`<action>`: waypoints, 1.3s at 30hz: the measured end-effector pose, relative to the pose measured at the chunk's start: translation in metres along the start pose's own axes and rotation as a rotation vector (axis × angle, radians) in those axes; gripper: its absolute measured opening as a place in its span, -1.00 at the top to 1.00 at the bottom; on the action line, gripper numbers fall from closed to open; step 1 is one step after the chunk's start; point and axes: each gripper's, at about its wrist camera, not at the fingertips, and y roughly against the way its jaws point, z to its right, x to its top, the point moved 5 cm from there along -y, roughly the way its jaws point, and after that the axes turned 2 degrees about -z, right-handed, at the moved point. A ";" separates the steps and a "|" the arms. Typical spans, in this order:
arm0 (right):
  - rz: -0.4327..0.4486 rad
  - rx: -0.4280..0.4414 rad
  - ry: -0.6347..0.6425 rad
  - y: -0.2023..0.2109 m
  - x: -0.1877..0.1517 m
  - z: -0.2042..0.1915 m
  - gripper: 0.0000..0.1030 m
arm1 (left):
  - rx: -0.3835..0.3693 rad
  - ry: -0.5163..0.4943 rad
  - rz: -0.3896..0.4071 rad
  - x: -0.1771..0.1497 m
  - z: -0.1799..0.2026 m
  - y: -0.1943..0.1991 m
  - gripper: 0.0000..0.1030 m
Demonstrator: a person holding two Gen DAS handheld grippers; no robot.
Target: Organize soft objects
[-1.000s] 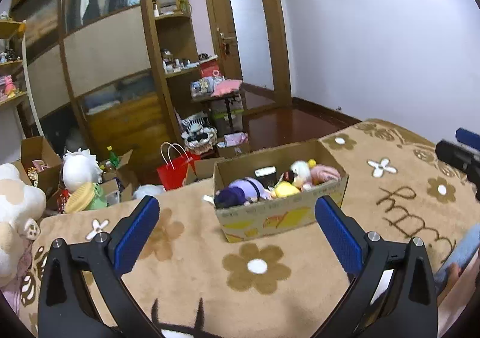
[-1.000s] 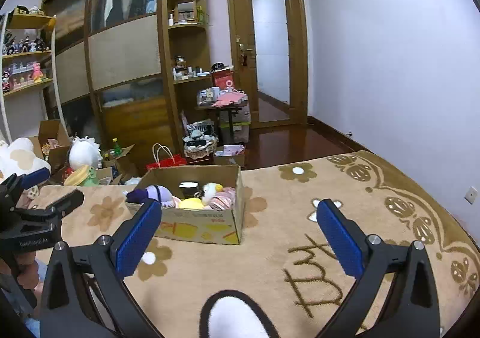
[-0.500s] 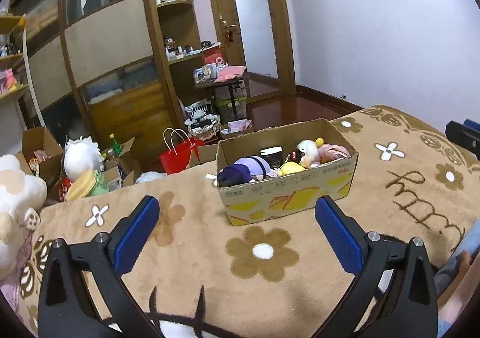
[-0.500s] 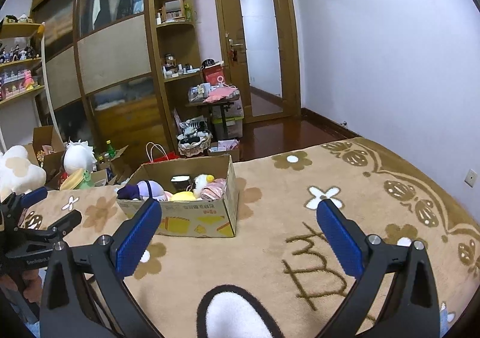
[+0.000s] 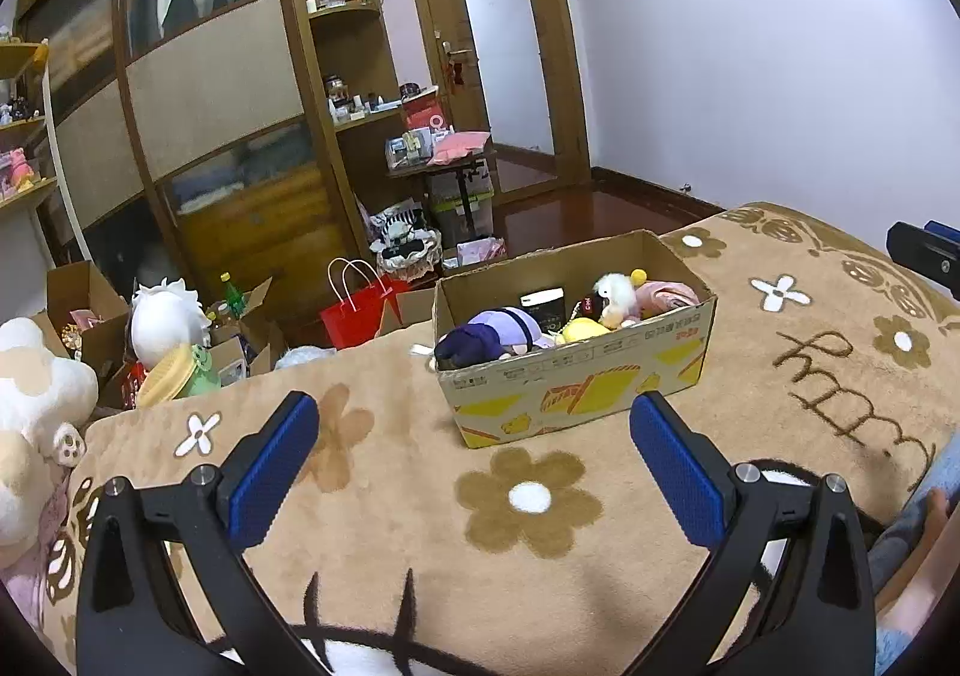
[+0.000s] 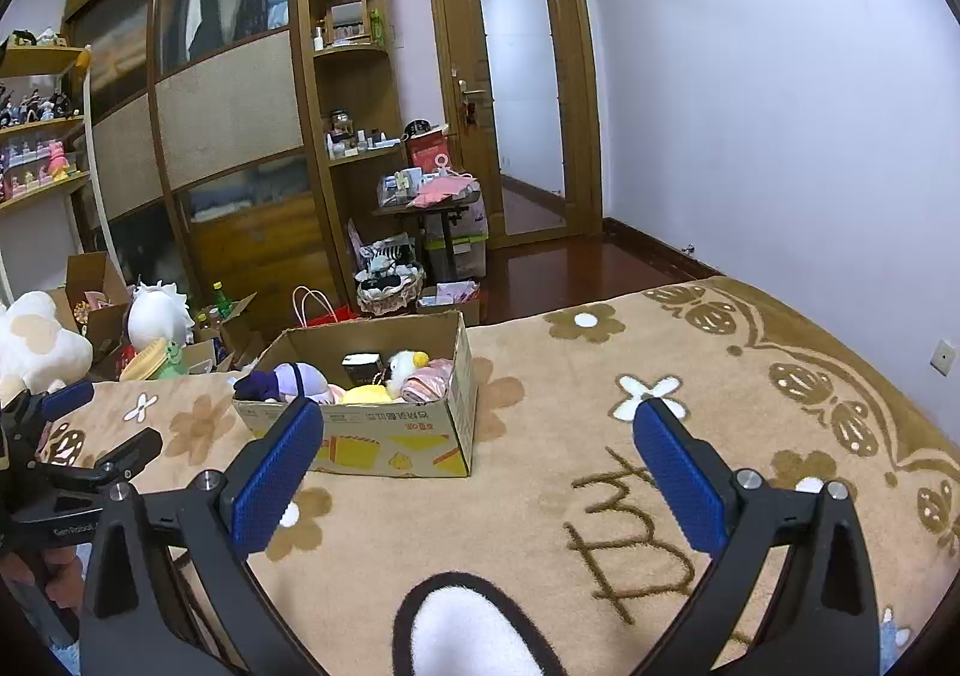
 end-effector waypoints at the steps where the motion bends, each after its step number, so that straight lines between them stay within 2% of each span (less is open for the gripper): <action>1: -0.001 -0.001 0.002 0.000 0.000 0.000 -1.00 | 0.000 0.000 0.002 0.000 0.000 0.000 -0.99; 39: -0.007 -0.008 0.008 -0.001 -0.004 0.002 -1.00 | -0.029 0.013 0.008 0.002 0.003 0.006 -0.99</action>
